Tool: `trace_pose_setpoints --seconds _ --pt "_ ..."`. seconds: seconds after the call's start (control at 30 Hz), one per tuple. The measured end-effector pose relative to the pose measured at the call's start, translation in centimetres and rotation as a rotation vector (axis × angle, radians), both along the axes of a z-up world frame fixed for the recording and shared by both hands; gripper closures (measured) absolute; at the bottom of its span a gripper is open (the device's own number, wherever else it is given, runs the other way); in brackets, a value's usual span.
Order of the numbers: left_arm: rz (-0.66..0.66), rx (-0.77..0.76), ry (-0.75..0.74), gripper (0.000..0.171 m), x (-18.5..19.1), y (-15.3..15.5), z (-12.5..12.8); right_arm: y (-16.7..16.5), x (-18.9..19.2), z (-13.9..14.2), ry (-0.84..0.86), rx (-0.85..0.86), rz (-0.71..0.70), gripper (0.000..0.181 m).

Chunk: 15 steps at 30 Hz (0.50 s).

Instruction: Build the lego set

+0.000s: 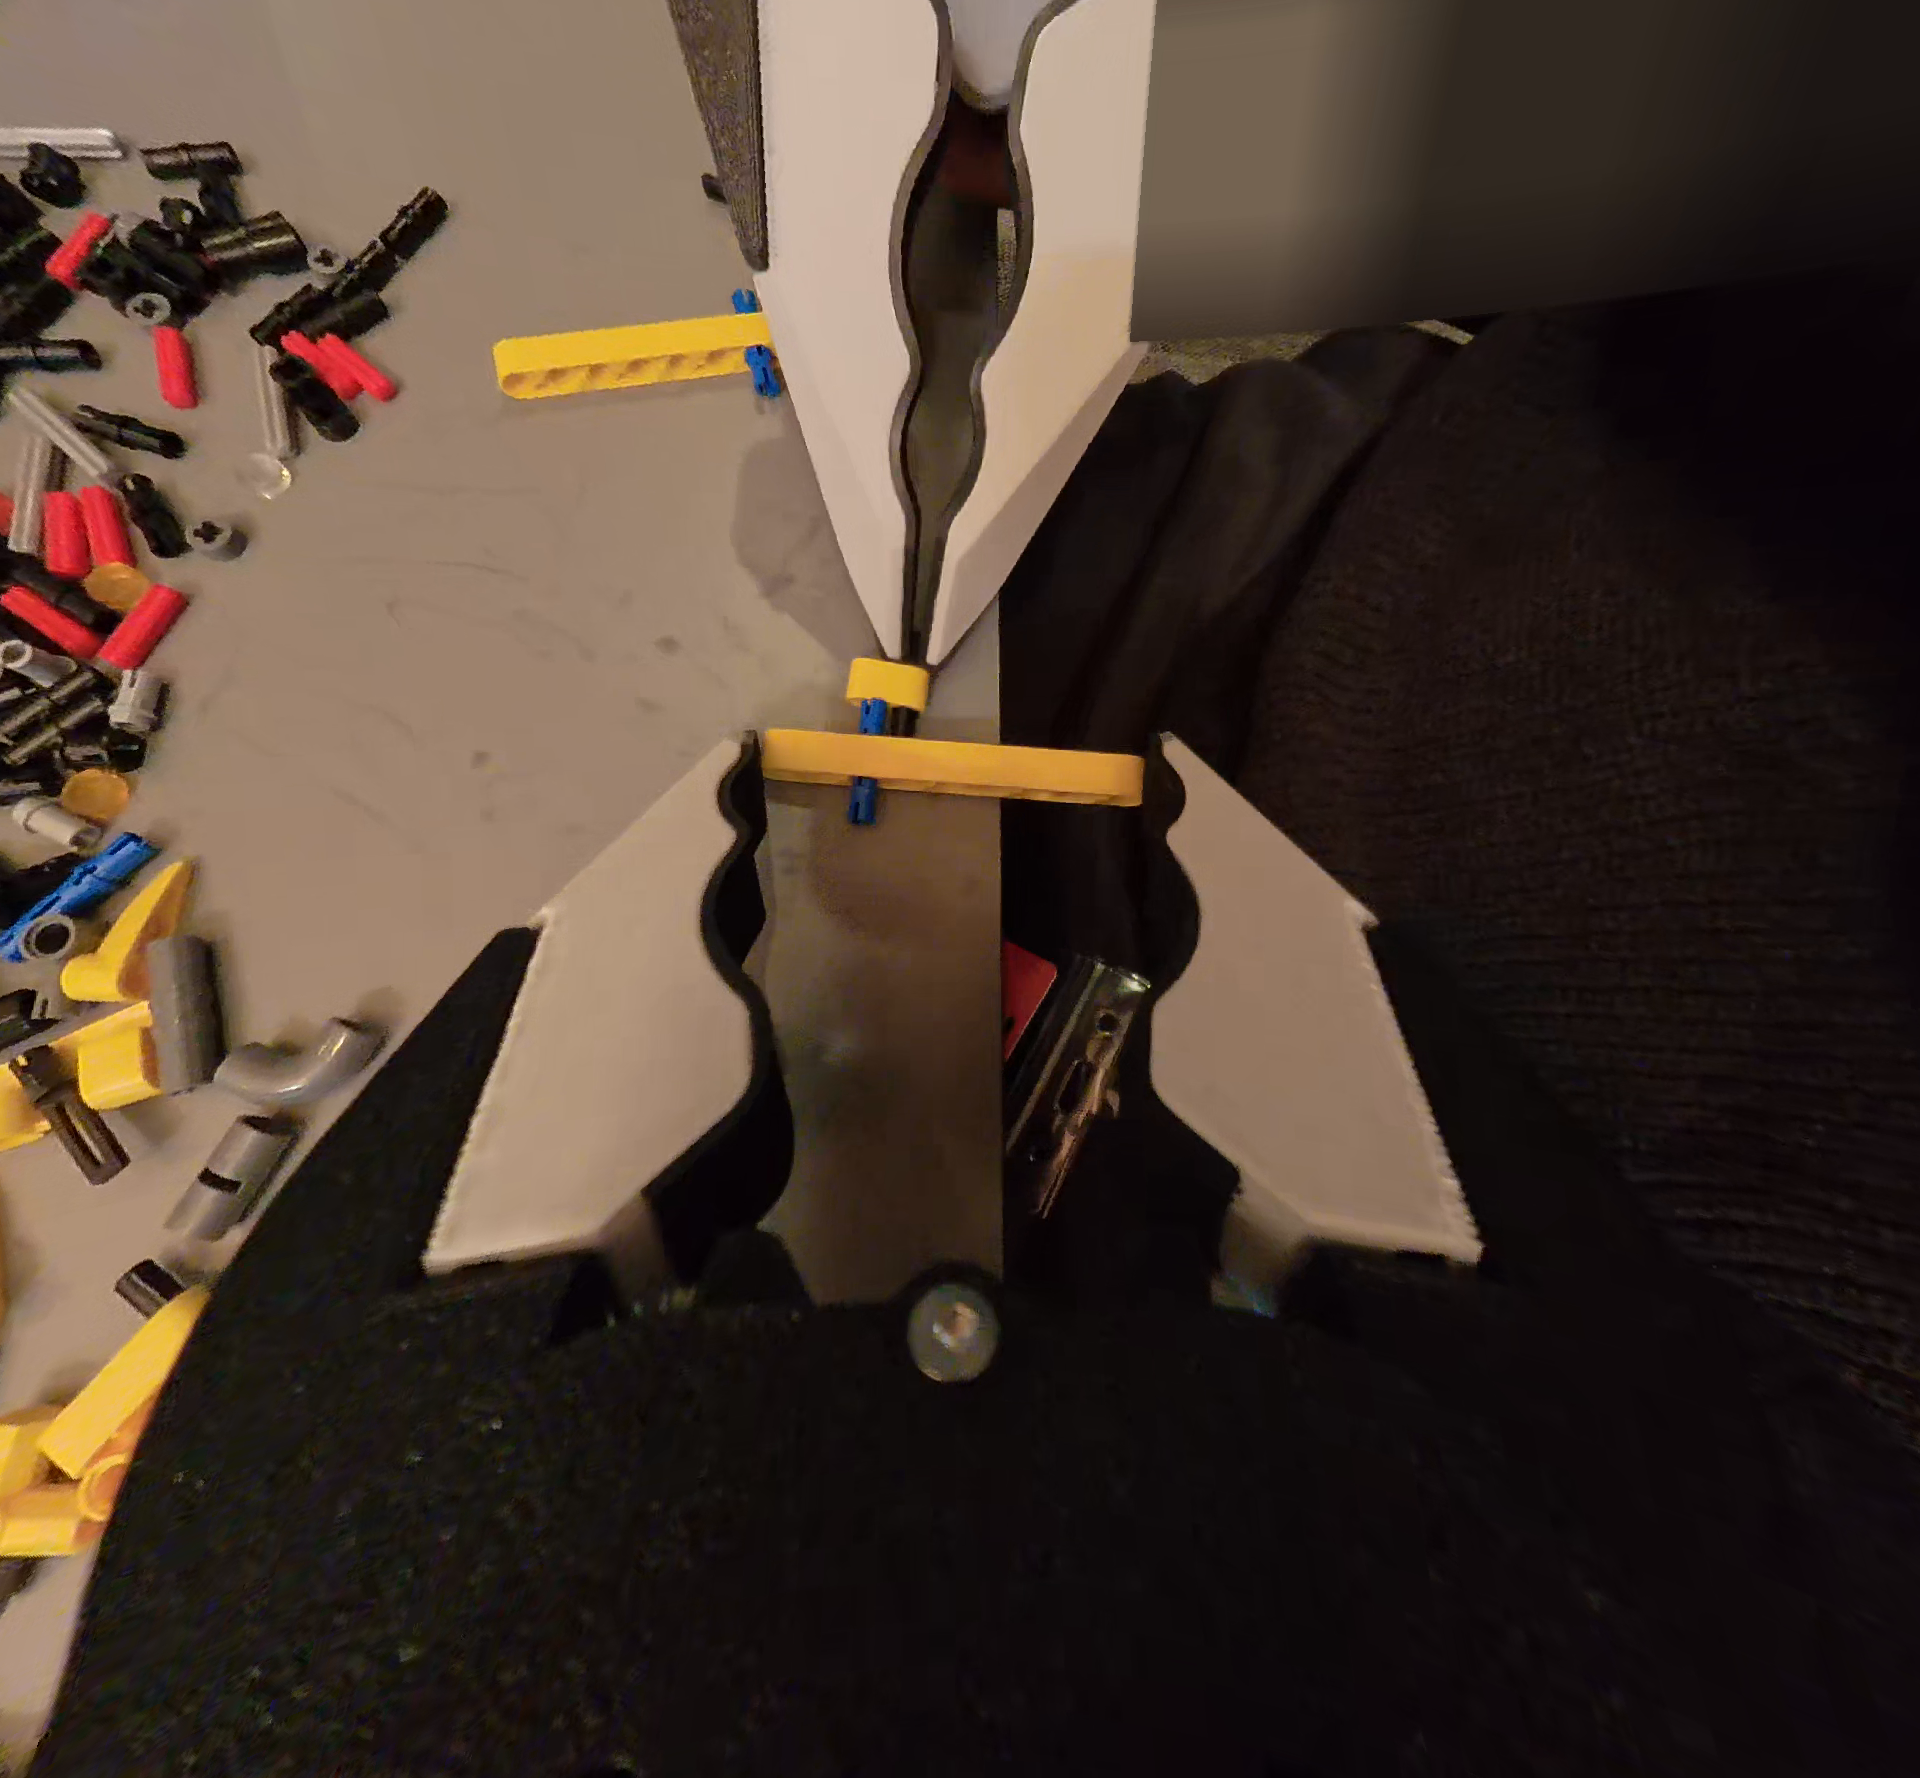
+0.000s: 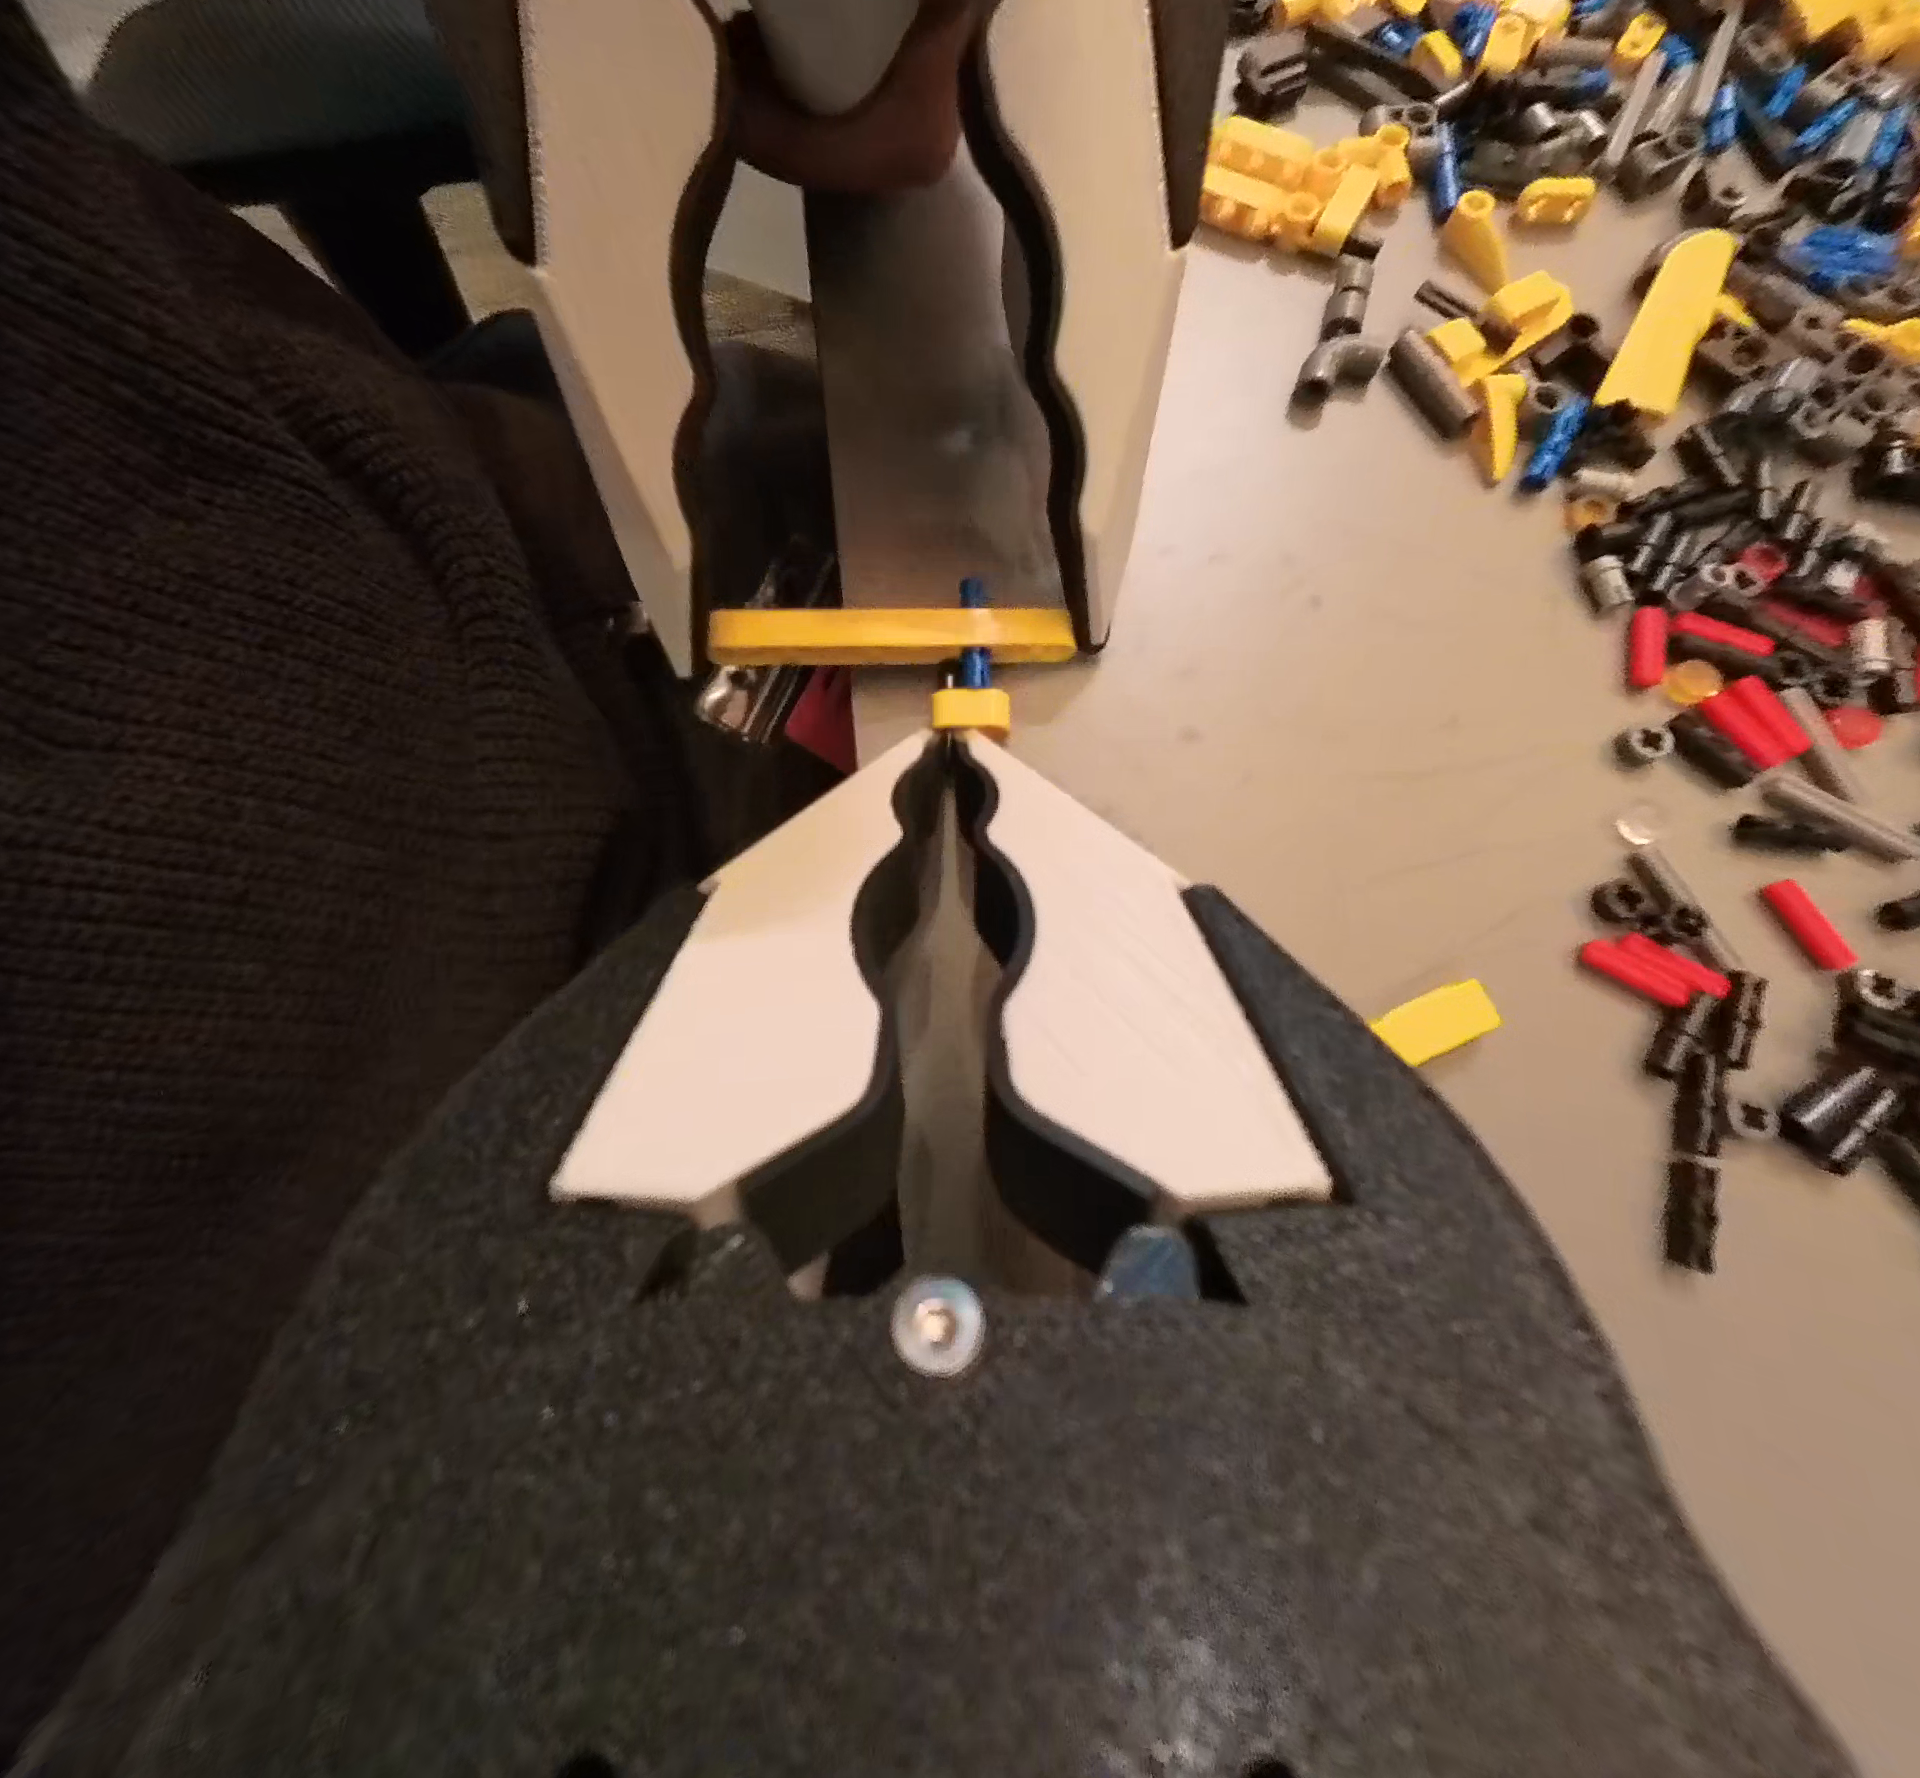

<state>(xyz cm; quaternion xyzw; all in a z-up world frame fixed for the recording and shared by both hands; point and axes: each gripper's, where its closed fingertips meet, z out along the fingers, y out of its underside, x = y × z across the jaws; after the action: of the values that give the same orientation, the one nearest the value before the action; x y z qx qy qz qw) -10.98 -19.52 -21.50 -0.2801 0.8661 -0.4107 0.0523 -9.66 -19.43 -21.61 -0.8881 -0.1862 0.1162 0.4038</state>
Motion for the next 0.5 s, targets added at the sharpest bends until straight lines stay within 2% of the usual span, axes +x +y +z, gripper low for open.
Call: trace_pose_setpoints --seconds 0.27,0.5 --pt "-0.003 0.005 -0.002 0.099 0.02 0.02 -0.05 0.0 0.07 0.07 0.133 -0.061 -0.009 0.18" --pt "-0.002 0.006 -0.003 0.099 0.05 0.03 -0.06 -0.44 0.71 0.83 0.051 -0.035 -0.027 0.17"
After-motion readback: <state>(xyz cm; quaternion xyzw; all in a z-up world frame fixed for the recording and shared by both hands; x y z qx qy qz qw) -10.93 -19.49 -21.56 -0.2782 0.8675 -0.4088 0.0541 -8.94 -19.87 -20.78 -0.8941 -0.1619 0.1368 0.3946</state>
